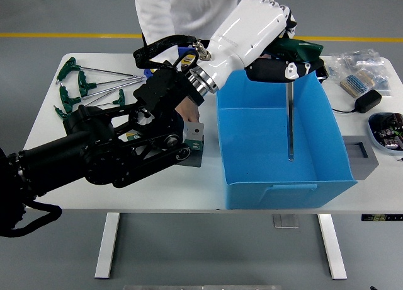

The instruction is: Lift tool from toolbox,place it in box,lift tool from toolbox,place it in box

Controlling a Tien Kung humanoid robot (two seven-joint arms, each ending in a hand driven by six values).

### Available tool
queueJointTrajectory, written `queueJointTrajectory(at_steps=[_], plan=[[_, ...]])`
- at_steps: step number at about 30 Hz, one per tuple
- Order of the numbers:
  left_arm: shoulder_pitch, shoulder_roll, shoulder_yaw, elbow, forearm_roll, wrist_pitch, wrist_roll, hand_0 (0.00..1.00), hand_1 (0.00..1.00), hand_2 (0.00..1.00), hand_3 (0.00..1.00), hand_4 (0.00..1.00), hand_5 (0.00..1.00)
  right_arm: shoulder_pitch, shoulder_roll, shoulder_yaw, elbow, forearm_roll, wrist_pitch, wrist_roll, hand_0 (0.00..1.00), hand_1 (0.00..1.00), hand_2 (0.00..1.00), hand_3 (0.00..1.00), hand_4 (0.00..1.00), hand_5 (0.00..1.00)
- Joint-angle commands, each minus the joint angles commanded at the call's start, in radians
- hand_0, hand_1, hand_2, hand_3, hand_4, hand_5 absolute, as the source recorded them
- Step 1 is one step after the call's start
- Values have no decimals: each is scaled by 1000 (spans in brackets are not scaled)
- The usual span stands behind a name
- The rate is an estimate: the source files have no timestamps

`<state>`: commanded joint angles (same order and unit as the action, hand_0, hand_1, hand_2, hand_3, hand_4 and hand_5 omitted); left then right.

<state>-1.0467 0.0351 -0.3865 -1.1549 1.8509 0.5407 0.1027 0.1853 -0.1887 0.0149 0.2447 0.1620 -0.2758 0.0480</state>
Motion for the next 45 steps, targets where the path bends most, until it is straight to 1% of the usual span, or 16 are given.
queueJointTrajectory(at_steps=[2,6,9,13,14,19,20,25,26,29,31,32,36,38,41,45], plan=[[15,-17,26,54,-18,10,-15,29,2,43,50,798,741,5,-2,-1,1,1,0,2,654,639,705,557,807,747],[21,-35,63,101,-38,21,-28,29,2,43,50,798,741,7,-5,4,1,0,-1,4,654,639,705,557,807,747],[14,-35,97,136,-52,27,-43,31,2,43,66,800,732,12,-7,6,2,-6,-2,4,653,636,703,557,806,747],[4,-35,117,190,-94,32,-73,31,2,43,66,800,732,19,-9,10,3,-19,-1,0,653,636,703,557,806,747],[1,-35,121,203,-111,29,-80,90,2,109,130,812,735,19,-10,12,3,-22,-1,-1,652,635,703,556,806,746],[-11,-35,143,252,-157,23,-97,90,2,109,130,812,735,19,-12,19,2,-33,-3,-4,652,635,703,556,806,746],[-14,-35,150,269,-171,20,-100,147,89,191,217,816,727,20,-12,21,2,-37,-3,-6,652,636,702,556,805,746],[-25,-35,182,334,-235,17,-120,147,89,191,217,816,727,23,-13,30,2,-54,-4,-12,652,636,702,556,805,746],[-26,-35,189,343,-246,18,-123,165,149,256,296,818,723,23,-14,31,2,-55,-4,-12,653,636,702,556,805,746],[-33,-35,214,374,-284,18,-134,165,149,256,296,818,723,26,-15,36,2,-64,-5,-14,653,636,702,556,805,746],[-37,-35,229,386,-297,18,-139,165,149,256,296,818,723,28,-16,38,2,-69,-5,-15,653,636,702,556,805,746],[-38,-35,237,393,-304,17,-142,183,178,292,338,824,718,30,-17,39,3,-72,-5,-16,652,635,701,556,805,746],[-43,-35,260,404,-323,20,-153,183,178,292,338,824,718,34,-18,39,3,-73,-5,-15,652,635,701,556,805,746],[-46,-35,268,402,-330,21,-158,190,192,307,357,831,721,36,-19,41,3,-75,-6,-15,652,634,699,556,805,746],[-51,-35,273,390,-332,22,-165,190,192,307,357,831,721,38,-21,39,3,-72,-6,-14,652,634,699,556,805,746],[-57,-35,264,373,-330,22,-172,192,196,316,359,834,724,38,-24,38,3,-69,-7,-12,652,634,699,556,804,745]])
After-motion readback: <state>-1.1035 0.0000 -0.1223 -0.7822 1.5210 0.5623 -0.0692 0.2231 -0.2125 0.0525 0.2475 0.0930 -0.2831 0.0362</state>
